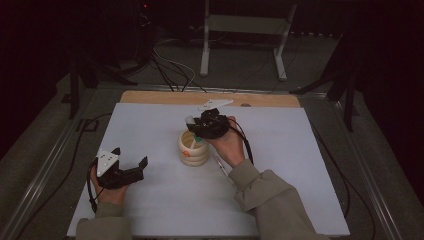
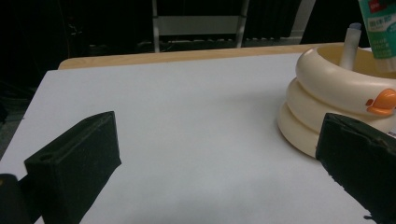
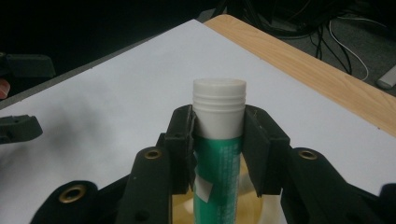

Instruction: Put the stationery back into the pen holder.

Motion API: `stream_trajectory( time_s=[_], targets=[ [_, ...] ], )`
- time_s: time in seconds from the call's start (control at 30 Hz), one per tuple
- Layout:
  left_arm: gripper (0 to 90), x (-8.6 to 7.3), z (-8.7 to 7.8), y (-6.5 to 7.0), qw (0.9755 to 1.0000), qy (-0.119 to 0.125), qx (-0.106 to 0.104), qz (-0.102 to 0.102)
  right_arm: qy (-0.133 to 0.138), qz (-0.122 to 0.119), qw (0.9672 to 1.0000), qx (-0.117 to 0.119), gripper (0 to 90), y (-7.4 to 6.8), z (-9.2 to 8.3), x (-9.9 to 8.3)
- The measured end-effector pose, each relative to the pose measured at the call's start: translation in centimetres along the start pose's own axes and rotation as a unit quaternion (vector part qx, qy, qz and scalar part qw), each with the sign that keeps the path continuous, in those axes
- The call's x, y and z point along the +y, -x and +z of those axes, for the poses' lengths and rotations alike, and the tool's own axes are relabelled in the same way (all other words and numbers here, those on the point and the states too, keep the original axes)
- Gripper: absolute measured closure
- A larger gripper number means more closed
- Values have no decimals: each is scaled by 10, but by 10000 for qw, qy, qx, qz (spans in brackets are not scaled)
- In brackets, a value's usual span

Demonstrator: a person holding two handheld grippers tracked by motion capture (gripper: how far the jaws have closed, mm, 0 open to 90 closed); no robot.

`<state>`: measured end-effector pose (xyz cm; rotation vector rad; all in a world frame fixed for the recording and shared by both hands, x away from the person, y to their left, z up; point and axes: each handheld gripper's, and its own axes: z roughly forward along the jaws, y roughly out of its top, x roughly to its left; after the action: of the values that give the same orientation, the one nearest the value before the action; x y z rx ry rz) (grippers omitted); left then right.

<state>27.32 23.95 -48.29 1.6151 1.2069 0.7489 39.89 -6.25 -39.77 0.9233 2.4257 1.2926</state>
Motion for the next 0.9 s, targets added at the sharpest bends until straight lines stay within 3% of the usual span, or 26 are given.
stream_trajectory(
  time_s=[0.17,0.9],
  targets=[
    [4,0,0,0,10000,-4,7,8,127,59,9999,58,651,1,-4,-4],
    [4,0,0,0,10000,-2,25,-6,64,82,9999,42,651,2,1,-17]
  ],
)
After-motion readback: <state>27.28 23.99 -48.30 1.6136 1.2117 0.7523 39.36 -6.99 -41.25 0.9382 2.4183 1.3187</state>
